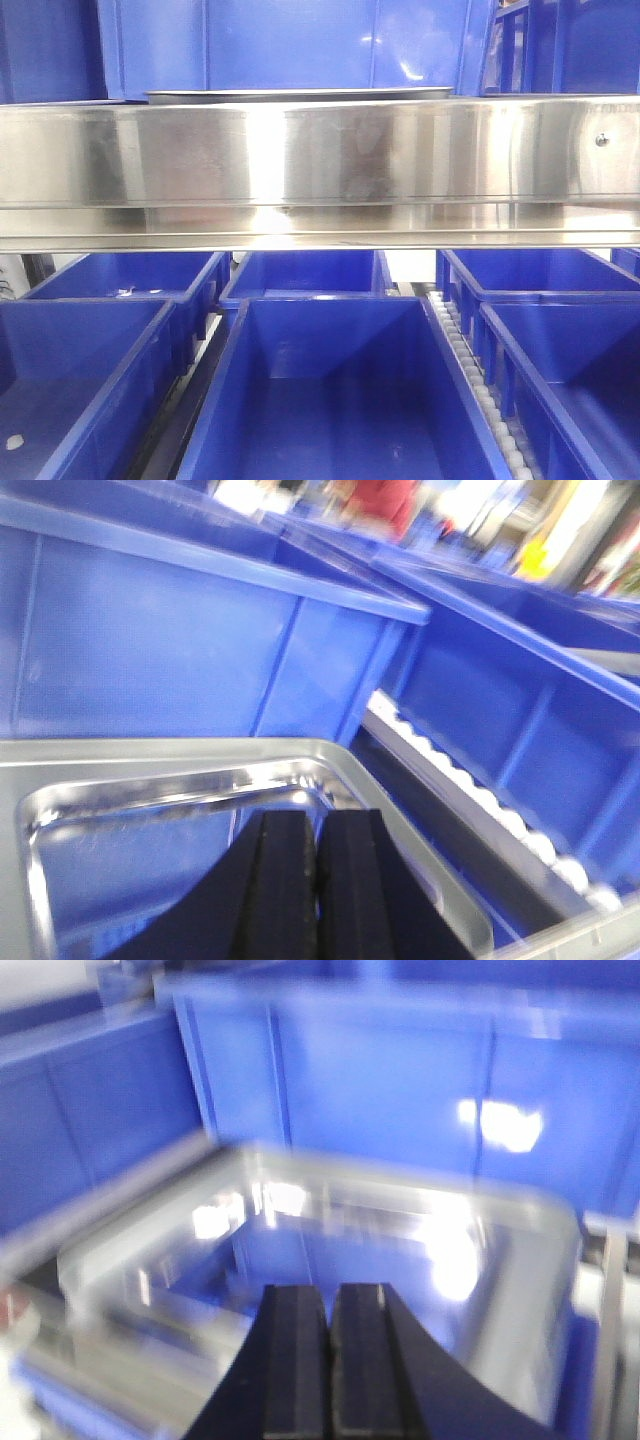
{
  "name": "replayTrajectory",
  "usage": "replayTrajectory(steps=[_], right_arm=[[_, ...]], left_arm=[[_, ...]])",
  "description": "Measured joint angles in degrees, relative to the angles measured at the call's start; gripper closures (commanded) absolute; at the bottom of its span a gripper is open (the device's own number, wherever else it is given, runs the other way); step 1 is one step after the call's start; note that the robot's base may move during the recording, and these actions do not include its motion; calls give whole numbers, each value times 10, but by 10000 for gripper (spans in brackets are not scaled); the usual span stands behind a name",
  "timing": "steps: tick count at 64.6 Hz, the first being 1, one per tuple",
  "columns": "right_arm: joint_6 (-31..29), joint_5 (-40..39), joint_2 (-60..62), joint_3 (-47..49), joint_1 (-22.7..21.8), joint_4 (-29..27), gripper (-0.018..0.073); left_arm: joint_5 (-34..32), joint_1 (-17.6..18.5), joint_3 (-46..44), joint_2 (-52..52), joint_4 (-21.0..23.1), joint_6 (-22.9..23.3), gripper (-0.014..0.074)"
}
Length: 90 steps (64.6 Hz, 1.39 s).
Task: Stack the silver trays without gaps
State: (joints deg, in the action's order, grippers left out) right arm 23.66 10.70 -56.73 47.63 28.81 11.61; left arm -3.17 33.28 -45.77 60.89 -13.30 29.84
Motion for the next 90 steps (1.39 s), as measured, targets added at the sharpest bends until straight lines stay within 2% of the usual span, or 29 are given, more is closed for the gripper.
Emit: replayTrajectory(steps=[10,21,42,80,90], right_arm=[[0,-2,67,-67,0,0,638],[0,2,148,-96,0,1,638],[0,17,258,-97,0,2,638],[0,19,269,-97,0,2,638],[0,17,271,-110,-25,-1,638]], left_arm=[[-7,0,83,-74,-11,0,608],[-7,0,155,-171,-19,1,608],[25,0,174,-319,-41,1,608],[32,0,174,-339,-43,1,608],[32,0,174,-339,-43,1,608]])
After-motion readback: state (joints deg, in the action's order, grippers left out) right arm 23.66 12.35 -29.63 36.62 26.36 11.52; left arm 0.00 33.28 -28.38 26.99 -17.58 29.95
